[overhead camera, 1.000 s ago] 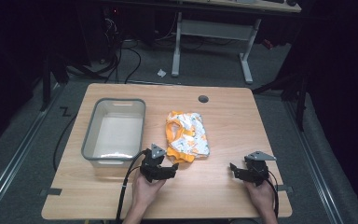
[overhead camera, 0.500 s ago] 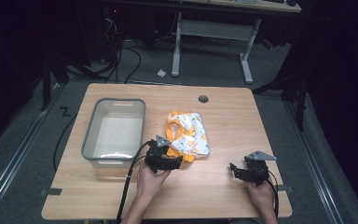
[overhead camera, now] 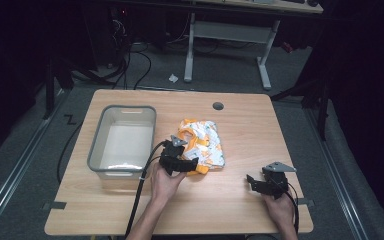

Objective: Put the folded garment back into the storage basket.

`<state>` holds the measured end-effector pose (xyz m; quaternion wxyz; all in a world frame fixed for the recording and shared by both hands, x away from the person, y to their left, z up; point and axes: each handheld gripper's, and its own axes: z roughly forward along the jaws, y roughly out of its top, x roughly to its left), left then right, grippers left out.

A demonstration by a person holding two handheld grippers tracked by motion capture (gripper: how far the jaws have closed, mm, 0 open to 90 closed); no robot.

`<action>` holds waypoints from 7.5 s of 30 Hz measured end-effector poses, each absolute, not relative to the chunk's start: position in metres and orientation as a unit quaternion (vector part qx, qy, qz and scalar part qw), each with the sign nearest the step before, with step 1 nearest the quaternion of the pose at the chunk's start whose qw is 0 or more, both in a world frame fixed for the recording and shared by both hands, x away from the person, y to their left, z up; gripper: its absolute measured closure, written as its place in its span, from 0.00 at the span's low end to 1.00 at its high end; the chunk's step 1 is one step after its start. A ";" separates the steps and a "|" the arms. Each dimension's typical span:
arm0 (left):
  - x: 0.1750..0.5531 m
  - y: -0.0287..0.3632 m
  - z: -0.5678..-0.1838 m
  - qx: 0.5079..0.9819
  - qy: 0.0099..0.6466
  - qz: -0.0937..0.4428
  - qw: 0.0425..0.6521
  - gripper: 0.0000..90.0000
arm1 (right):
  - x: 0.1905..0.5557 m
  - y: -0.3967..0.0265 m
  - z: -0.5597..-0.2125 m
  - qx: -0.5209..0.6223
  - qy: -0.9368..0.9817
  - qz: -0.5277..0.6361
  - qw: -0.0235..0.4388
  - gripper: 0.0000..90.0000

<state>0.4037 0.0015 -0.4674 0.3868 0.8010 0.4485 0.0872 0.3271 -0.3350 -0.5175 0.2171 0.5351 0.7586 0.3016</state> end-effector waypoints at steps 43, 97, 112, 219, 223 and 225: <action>0.478 -0.018 -0.513 0.797 0.504 0.098 0.317 0.33 | 0.327 -0.335 -0.517 0.534 0.760 0.300 0.218 0.31; 0.438 0.011 -0.426 0.803 0.387 0.095 0.443 0.86 | 0.327 -0.335 -0.517 0.535 0.759 0.300 0.217 0.31; 0.430 0.034 -0.401 0.796 0.377 0.099 0.463 0.86 | 0.327 -0.335 -0.517 0.535 0.759 0.301 0.218 0.31; 0.459 0.192 -0.393 0.756 0.475 0.131 0.431 0.88 | 0.327 -0.335 -0.517 0.534 0.760 0.300 0.218 0.31; 0.463 0.188 -0.401 0.770 0.478 0.141 0.398 0.88 | 0.327 -0.335 -0.517 0.534 0.759 0.300 0.218 0.31; 0.464 0.187 -0.405 0.772 0.480 0.144 0.391 0.87 | 0.327 -0.335 -0.517 0.534 0.760 0.300 0.217 0.31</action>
